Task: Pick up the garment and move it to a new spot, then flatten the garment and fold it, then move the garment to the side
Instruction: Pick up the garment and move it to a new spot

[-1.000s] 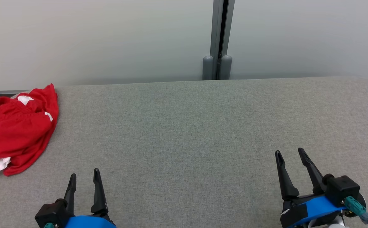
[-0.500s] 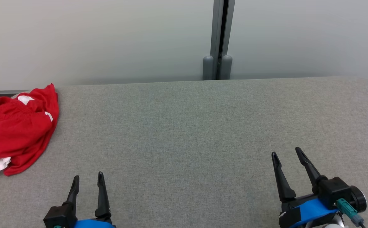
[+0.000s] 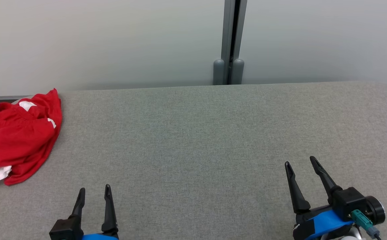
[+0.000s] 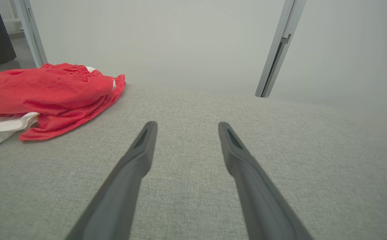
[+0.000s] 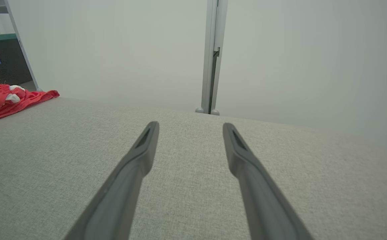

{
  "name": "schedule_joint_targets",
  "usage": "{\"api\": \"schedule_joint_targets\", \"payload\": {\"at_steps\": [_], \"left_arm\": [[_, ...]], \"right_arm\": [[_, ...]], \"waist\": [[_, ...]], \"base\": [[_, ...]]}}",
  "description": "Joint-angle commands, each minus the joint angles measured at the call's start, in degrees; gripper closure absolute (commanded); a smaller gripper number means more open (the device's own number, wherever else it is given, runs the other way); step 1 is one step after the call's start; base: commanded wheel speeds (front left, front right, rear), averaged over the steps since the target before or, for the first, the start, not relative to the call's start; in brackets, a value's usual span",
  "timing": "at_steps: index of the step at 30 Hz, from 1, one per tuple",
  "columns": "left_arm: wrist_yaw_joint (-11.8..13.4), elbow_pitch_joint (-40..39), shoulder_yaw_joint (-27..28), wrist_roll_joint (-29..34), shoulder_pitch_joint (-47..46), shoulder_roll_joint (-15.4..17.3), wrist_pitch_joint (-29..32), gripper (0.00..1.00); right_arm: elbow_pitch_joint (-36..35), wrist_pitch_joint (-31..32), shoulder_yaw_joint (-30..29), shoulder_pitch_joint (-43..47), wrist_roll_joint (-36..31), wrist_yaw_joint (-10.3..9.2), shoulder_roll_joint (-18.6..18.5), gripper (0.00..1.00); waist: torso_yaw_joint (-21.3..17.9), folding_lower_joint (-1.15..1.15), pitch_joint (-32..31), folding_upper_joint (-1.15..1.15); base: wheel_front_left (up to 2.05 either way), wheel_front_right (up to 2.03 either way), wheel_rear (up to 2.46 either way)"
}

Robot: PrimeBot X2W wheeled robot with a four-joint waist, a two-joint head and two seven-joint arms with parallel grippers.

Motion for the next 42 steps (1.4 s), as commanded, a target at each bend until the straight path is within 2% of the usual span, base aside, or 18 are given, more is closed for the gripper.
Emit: {"api": "schedule_joint_targets", "payload": {"at_steps": [1, 12, 16, 21, 35, 42], "left_arm": [[-0.01, 0.21, -0.24, -0.17, 0.12, 0.21, -0.26, 0.0], [0.16, 0.94, -0.61, -0.25, 0.06, 0.48, -0.22, 0.0], [0.34, 1.14, -0.8, -0.14, -0.31, 0.54, -0.21, 0.0], [0.49, 1.06, -0.98, -0.1, -0.44, 0.88, -0.21, 0.0], [0.91, 0.06, -1.55, -0.25, 0.75, 2.22, 0.8, 0.0], [1.33, -0.66, -1.19, -0.8, 1.46, 3.09, 1.16, 0.0]], "right_arm": [[0.13, -0.3, -0.09, -0.57, 0.03, 0.02, -0.34, 0.0], [0.16, -0.3, -0.3, -0.19, 0.07, 0.02, -0.34, 0.0], [-0.12, -0.3, -0.93, 0.71, -0.17, 0.02, -0.31, 0.0], [-0.34, -0.26, -1.79, 1.29, -0.45, 0.02, -0.28, 0.0], [0.29, -0.26, -0.26, 1.86, 1.16, 0.02, -0.3, 0.0], [0.65, -0.26, 0.86, 0.81, 1.2, 0.02, -0.3, 0.0]], "waist": [[-0.01, 0.0, -0.04, 0.0], [0.34, 0.0, -0.32, 0.0], [2.06, 0.0, -0.68, 0.0], [6.68, 0.0, -1.03, 0.0], [24.16, 0.0, -2.18, 0.0], [27.71, 0.0, -2.01, 0.0]], "base": [[0.0, 0.0, 0.0], [0.0, 0.0, 0.0], [0.0, 0.0, 0.0], [0.0, 0.0, 0.0], [0.0, 0.0, 0.0], [0.0, 0.0, 0.0]]}}
